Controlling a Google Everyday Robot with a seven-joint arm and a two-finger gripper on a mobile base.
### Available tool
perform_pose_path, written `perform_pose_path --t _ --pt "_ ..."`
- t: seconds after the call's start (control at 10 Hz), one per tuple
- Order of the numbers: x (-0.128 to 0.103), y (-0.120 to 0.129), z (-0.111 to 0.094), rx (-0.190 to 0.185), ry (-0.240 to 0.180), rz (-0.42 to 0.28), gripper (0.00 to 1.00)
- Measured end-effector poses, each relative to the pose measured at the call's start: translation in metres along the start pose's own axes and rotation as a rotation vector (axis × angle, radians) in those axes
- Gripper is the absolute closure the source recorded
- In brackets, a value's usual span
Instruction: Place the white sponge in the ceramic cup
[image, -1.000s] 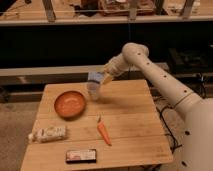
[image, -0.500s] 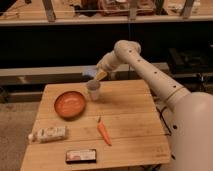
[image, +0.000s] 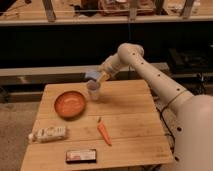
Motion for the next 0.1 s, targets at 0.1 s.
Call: perform_pose_path --t 0.1 --pt "-0.0027 -0.0034 0.0046 -0.002 -0.002 0.002 1.0"
